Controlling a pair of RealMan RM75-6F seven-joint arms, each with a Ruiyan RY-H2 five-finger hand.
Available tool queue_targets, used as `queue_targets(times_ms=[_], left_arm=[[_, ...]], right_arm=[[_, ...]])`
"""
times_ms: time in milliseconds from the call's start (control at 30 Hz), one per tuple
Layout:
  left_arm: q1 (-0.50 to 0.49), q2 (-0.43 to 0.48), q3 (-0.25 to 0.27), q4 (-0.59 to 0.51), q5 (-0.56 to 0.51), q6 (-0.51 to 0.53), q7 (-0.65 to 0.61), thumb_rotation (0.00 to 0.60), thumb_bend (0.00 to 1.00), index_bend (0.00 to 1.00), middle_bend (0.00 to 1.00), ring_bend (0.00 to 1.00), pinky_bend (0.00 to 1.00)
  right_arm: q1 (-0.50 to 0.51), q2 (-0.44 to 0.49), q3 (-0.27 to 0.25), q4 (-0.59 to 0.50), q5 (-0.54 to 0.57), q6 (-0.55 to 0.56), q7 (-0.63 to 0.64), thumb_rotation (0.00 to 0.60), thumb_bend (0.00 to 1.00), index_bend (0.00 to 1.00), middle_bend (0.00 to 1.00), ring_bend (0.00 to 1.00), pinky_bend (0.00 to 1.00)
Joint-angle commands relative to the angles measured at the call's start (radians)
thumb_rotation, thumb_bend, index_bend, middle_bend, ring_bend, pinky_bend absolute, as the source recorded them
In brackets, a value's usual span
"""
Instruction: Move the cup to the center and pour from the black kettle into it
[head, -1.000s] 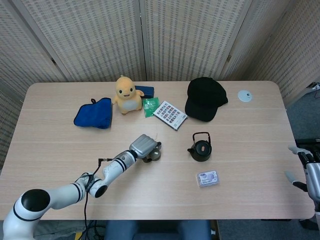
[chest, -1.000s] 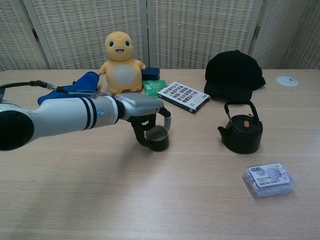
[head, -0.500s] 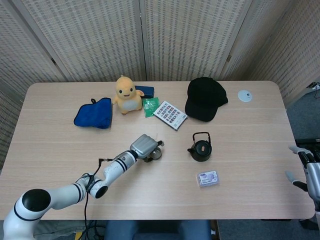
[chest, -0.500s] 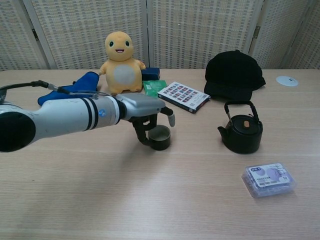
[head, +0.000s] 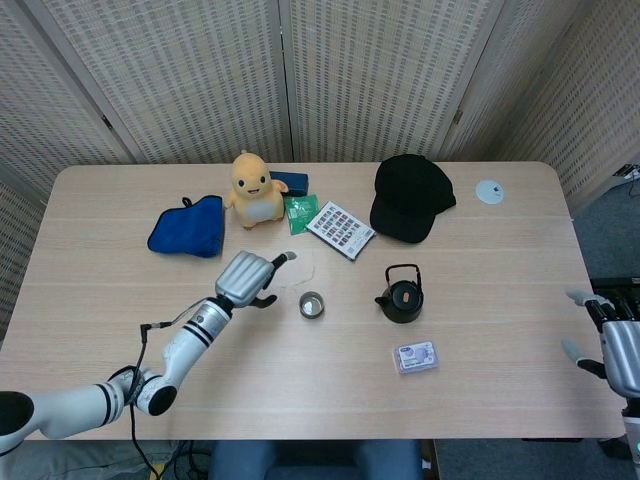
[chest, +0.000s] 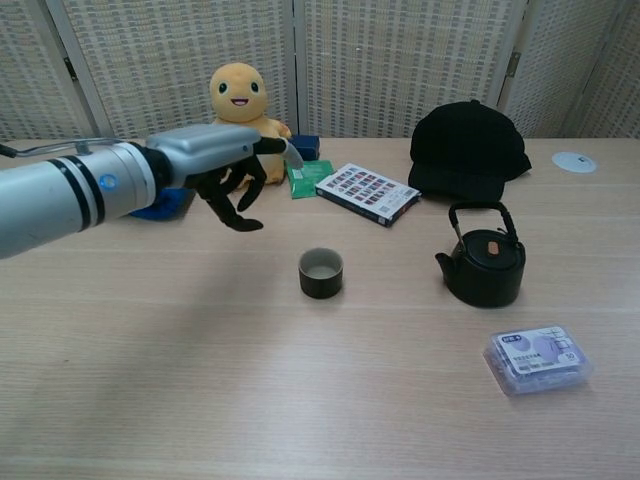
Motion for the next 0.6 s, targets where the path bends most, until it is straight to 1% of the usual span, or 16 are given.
queue_targets(times_ms=[33,133,200,367,500,600], left_arm=[[0.091,0.079,0.008,-0.109,-0.041,0.123,0.079,0.600,0.27,0.16,0.58,0.70,0.90],[0.150,0.124,0.022,-0.162,-0.044,0.200,0.098,0.600,0.27,0.16,0.51,0.61,0.80],[0.184,0.149,0.035,-0.183,-0.041,0.239,0.102,0.600,0.27,0.16,0.48,0.55,0.70],[0.278,0.215,0.083,-0.226,-0.019,0.319,0.091,0.600,0.27,0.16,0.40,0.47,0.54],[0.354,0.243,0.114,-0.248,0.016,0.397,0.056,0.600,0.27,0.17,0.38,0.42,0.47],[0.395,0.252,0.132,-0.251,0.043,0.433,0.028,0.600,0.27,0.17,0.37,0.40,0.42]], right_arm=[[0.010,-0.002,-0.001,-0.002,-0.005,-0.014,0.002,0.600,0.16,0.27,0.35,0.20,0.16],[0.021,0.002,-0.002,-0.009,-0.012,-0.028,0.006,0.600,0.16,0.27,0.35,0.20,0.16],[0.026,0.004,-0.002,-0.013,-0.015,-0.034,0.006,0.600,0.16,0.27,0.35,0.20,0.16],[0.043,0.012,-0.002,-0.023,-0.014,-0.061,0.008,0.600,0.16,0.29,0.35,0.20,0.16],[0.068,0.018,0.001,-0.028,-0.007,-0.100,-0.003,0.600,0.16,0.30,0.36,0.20,0.16],[0.092,0.016,0.006,-0.032,-0.011,-0.128,-0.007,0.600,0.16,0.30,0.36,0.20,0.16]])
